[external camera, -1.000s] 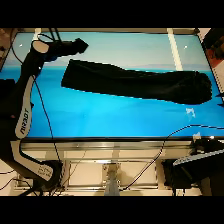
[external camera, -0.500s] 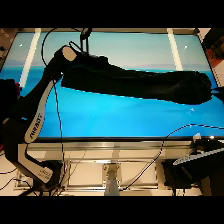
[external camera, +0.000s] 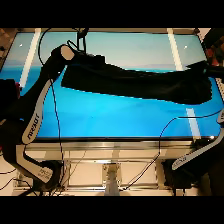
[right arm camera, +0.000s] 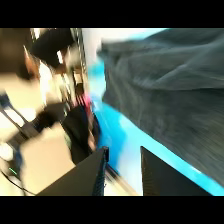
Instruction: Fold the clothes and pants, and hang the long-sleeved shirts on hangers.
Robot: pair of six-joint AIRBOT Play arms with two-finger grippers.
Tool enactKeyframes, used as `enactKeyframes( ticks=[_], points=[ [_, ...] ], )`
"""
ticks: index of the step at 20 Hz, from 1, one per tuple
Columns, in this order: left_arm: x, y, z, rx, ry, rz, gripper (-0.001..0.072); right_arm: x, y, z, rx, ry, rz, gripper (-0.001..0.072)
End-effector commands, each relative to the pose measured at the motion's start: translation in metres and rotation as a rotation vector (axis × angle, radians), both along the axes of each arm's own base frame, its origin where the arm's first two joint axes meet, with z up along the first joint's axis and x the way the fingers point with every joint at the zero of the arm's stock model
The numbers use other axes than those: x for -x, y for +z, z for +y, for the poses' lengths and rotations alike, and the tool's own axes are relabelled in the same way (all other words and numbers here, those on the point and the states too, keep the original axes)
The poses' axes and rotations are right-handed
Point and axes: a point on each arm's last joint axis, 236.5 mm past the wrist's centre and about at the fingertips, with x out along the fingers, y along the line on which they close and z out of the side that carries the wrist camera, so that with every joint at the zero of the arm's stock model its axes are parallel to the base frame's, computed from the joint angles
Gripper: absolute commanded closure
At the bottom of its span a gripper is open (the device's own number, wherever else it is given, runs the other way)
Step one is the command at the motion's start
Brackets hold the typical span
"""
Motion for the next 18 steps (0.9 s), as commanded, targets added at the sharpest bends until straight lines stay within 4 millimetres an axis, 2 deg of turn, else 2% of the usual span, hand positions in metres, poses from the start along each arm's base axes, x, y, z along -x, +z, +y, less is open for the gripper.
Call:
enactKeyframes(
  ticks=[1, 3, 4, 5, 6, 9, 12, 15, 18],
  points=[
    [0.003, -0.003, 0.022, -0.02, 0.008, 0.042, 0.0536, -0.015, -0.026, 0.101, 0.223, 0.24, -0.158, 0.0466],
    [0.01, -0.01, 0.031, -0.035, -0.004, 0.093, 0.0536, -0.029, -0.06, 0.136, 0.509, 0.349, -0.244, 0.0438],
    [0.013, -0.013, 0.036, -0.043, -0.011, 0.112, 0.0536, -0.04, -0.069, 0.15, 0.629, 0.376, -0.3, 0.0395],
    [0.015, -0.015, 0.038, -0.047, -0.013, 0.124, 0.0536, -0.054, -0.074, 0.165, 0.735, 0.391, -0.379, 0.0281],
    [0.015, -0.015, 0.041, -0.047, -0.011, 0.127, 0.0536, -0.065, -0.076, 0.18, 0.818, 0.415, -0.465, 0.0218],
    [0.013, -0.015, 0.046, -0.065, -0.026, 0.105, 0.0536, -0.081, -0.086, 0.216, 1.054, 0.582, -0.723, 0.0186],
    [0.012, -0.015, 0.047, -0.069, -0.029, 0.1, 0.0536, -0.081, -0.103, 0.243, 1.069, 0.652, -0.794, 0.0187],
    [0.011, -0.015, 0.047, -0.076, -0.038, 0.089, 0.0536, -0.073, -0.129, 0.252, 1.067, 0.732, -0.797, 0.0186],
    [0.011, -0.015, 0.047, -0.076, -0.038, 0.089, 0.0536, -0.069, -0.142, 0.252, 1.08, 0.793, -0.817, 0.0186]
  ],
)
